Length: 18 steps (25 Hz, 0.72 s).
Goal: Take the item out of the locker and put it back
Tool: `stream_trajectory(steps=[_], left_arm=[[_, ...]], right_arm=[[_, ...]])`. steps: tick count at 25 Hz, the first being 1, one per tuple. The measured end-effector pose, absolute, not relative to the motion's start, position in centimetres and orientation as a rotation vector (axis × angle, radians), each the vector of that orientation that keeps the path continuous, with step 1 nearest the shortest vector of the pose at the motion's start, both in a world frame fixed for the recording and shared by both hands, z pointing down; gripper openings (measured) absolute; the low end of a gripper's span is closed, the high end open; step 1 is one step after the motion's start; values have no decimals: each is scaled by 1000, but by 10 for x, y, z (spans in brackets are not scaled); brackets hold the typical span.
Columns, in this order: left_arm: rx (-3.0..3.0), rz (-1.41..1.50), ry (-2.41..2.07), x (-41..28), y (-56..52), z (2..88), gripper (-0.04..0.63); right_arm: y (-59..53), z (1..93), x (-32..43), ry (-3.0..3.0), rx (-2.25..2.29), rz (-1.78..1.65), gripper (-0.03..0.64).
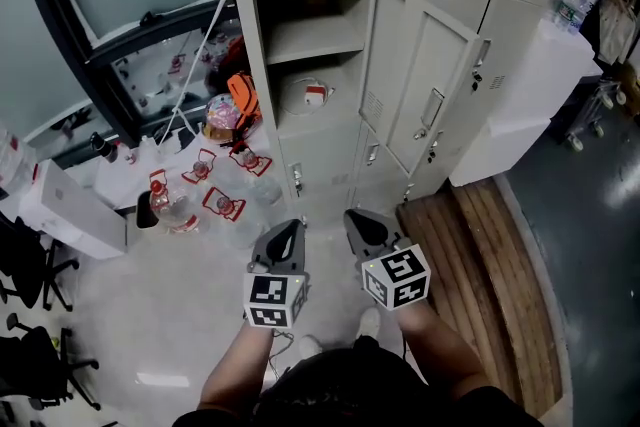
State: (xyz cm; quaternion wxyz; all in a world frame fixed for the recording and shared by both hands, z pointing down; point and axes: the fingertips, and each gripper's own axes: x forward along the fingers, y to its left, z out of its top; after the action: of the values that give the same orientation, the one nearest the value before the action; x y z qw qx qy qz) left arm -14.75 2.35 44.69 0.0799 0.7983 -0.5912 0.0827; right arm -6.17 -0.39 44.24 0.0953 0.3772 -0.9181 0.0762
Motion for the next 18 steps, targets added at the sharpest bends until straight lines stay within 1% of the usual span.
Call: stream_trajectory(steps=[18], left_arm=[[2427, 255, -1722, -155, 39, 446, 5]], right_arm=[[10, 441, -71, -2707, 1161, 228, 0]])
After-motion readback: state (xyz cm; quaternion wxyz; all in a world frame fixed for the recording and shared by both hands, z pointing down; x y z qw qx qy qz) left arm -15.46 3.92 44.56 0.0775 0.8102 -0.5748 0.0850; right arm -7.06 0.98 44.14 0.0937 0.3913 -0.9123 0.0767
